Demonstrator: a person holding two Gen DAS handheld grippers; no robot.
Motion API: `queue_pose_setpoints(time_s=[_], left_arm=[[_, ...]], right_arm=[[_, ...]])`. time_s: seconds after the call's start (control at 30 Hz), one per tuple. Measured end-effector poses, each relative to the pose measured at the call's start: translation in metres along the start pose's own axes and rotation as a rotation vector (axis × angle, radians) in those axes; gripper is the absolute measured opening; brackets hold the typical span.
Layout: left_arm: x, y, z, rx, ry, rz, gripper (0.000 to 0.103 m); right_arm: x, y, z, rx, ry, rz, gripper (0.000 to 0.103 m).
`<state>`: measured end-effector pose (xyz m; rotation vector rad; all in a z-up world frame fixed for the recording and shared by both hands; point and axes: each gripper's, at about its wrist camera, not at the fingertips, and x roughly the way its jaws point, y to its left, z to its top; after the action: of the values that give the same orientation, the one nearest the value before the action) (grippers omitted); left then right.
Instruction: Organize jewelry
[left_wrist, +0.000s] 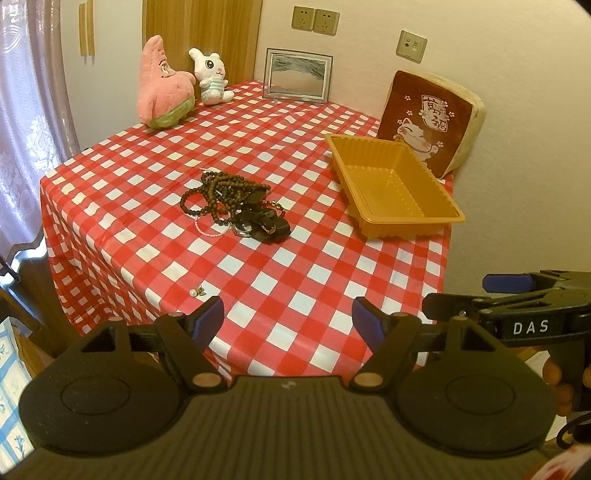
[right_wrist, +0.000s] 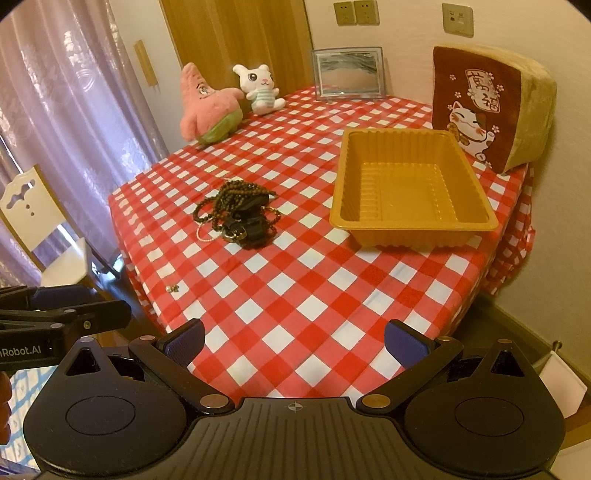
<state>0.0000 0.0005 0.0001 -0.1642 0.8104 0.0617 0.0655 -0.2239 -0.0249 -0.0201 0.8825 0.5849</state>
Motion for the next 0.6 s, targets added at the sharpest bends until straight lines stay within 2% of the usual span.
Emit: queue_pose_setpoints(time_s=[0.6], left_arm=[[0.0002, 0.0, 0.0001, -0.001, 0.003, 0.0, 0.075]], right_arm=[[0.0022, -0.0002, 0.0013, -0.004, 0.001, -0.001, 0.103]])
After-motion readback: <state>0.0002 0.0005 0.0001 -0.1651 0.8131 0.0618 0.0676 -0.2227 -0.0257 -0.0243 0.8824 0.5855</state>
